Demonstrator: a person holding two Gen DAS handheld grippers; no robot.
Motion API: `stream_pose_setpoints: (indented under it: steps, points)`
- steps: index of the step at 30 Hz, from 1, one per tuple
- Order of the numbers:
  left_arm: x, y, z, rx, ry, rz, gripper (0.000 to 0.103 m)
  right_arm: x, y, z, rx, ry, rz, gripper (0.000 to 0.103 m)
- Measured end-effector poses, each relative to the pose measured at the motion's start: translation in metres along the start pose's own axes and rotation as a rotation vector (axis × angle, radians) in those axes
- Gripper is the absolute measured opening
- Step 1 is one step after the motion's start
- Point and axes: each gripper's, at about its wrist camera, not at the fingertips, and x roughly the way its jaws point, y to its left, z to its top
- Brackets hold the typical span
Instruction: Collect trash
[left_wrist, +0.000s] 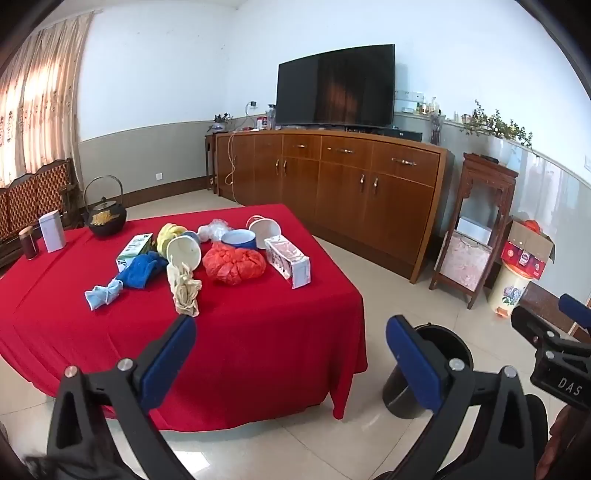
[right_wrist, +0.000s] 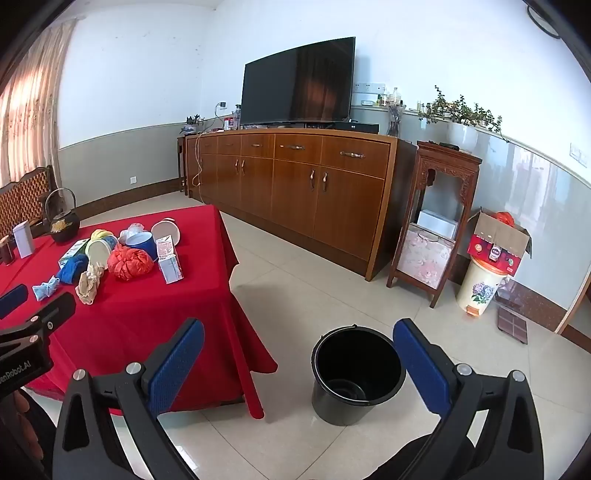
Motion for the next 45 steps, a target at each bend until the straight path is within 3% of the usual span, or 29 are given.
stream_pose_setpoints:
  steps: [45]
  points:
    - [0.003, 0.006, -0.005, -0.003, 0.003, 0.020, 0.103, 0.001, -0.006, -0.006, 0.021, 0.012, 0.002, 0.103]
